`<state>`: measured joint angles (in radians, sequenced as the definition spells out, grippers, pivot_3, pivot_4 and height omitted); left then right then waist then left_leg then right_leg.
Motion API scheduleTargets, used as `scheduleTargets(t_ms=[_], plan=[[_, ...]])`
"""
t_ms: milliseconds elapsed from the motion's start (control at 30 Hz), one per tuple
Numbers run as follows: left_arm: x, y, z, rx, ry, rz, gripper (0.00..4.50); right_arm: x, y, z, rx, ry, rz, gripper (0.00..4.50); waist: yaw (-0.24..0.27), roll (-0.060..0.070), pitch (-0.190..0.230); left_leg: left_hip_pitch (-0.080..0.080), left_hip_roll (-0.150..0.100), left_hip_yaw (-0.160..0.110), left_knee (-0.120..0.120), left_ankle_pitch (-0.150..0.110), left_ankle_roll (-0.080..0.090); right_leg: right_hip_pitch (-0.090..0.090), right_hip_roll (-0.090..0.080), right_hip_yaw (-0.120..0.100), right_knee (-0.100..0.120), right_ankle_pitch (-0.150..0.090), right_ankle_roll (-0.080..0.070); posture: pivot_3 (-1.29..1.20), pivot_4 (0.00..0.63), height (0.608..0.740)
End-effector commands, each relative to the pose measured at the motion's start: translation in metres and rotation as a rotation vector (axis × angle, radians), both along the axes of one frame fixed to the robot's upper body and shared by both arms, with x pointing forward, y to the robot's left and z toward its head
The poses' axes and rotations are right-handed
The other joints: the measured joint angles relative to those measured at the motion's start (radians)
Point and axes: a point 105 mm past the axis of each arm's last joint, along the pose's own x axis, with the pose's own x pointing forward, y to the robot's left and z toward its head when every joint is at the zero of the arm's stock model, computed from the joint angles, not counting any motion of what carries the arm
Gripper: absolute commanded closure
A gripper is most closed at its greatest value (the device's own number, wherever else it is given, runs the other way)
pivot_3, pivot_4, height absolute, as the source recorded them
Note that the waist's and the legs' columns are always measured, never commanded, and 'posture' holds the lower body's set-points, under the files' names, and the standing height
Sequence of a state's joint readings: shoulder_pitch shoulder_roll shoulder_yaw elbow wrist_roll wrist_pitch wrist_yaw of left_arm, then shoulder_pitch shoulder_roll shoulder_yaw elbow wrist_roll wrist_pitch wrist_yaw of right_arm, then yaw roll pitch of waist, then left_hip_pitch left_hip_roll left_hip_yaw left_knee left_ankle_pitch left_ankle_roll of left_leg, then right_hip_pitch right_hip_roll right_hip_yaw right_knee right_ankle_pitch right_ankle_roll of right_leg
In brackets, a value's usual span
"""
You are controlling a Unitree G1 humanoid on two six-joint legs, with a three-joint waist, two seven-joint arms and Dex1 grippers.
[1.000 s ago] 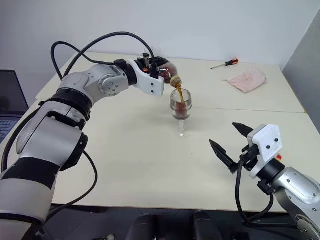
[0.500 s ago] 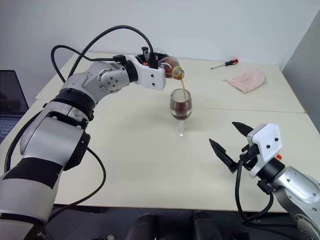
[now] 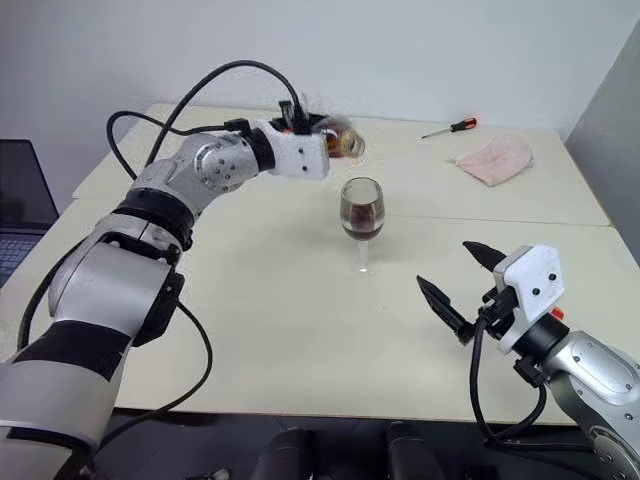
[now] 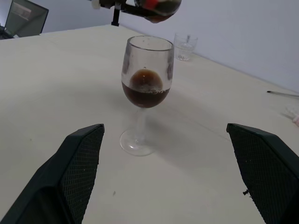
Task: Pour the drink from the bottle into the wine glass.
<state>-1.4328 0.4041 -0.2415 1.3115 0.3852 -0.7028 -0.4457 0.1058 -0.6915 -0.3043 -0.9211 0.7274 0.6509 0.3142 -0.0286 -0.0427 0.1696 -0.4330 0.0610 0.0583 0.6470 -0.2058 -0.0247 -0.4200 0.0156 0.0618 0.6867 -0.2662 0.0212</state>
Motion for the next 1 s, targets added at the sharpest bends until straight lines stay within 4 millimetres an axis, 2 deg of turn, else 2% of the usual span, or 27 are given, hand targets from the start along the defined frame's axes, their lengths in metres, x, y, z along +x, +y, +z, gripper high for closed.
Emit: scheduleTargets(t_ms=[33,67,133,300,367,533,767,900,1000], plan=[[0.004,0.02,0.034,-0.489,0.186,-0.05,3.37,-0.006,0.009,0.011,-0.01,-0.055,0.045,0.0,-0.002,0.0,0.0,0.0,0.0,0.0,0.0,0.0,0.0,0.0,0.0,0.0,0.0,0.0,0.0,0.0,0.15,0.74],[0.005,0.023,0.035,-0.547,0.218,-0.059,3.37,-0.006,0.009,0.011,-0.008,-0.056,0.047,0.0,-0.004,0.0,0.0,0.0,0.0,0.0,0.001,0.0,0.0,0.0,0.0,0.0,0.001,0.0,0.0,0.0,0.15,0.74],[0.01,0.039,0.019,-0.644,0.305,-0.026,3.38,-0.006,0.012,0.014,0.003,-0.066,0.068,0.0,-0.009,0.001,0.0,0.001,0.0,0.0,0.0,0.0,0.0,0.0,0.001,0.0,0.003,0.0,0.0,0.0,0.15,0.74],[0.023,0.097,-0.042,-0.97,0.461,0.189,3.42,0.0,0.021,0.034,0.017,-0.11,0.144,0.0,-0.018,0.003,-0.002,0.005,0.0,0.0,0.0,0.0,0.0,0.0,0.001,0.001,0.009,-0.001,0.001,0.0,0.15,0.74],[0.022,0.114,-0.064,-0.98,0.458,0.275,3.42,0.0,0.026,0.041,0.012,-0.124,0.183,0.0,-0.018,0.002,-0.001,0.005,0.001,0.0,0.0,0.0,0.0,0.0,0.001,0.001,0.01,-0.001,0.0,0.0,0.15,0.74],[0.017,0.133,-0.092,-1.006,0.461,0.372,3.42,0.005,0.032,0.05,-0.02,-0.128,0.25,0.0,0.003,0.0,0.0,0.002,0.001,-0.001,0.001,0.0,0.0,-0.001,0.0,-0.001,0.009,-0.001,0.0,0.0,0.15,0.74],[0.01,0.142,-0.122,-1.039,0.5,0.434,3.42,0.01,0.04,0.057,-0.054,-0.139,0.315,0.0,0.012,0.0,-0.001,0.001,0.0,-0.001,0.004,0.0,0.0,0.0,-0.001,-0.001,0.009,-0.001,0.0,0.0,0.15,0.74],[0.007,0.144,-0.134,-1.023,0.516,0.462,2.1,0.012,0.042,0.058,-0.068,-0.139,0.335,0.0,0.011,0.0,-0.001,0.001,0.001,-0.001,0.004,0.0,0.0,-0.001,-0.001,-0.001,0.009,-0.001,0.0,0.0,0.15,0.74],[0.006,0.142,-0.134,-1.007,0.508,0.449,1.05,0.012,0.043,0.058,-0.076,-0.137,0.346,0.0,0.011,0.0,-0.001,0.001,0.001,-0.001,0.004,0.0,0.0,-0.001,0.0,-0.001,0.009,-0.001,0.0,0.0,0.15,0.74]])
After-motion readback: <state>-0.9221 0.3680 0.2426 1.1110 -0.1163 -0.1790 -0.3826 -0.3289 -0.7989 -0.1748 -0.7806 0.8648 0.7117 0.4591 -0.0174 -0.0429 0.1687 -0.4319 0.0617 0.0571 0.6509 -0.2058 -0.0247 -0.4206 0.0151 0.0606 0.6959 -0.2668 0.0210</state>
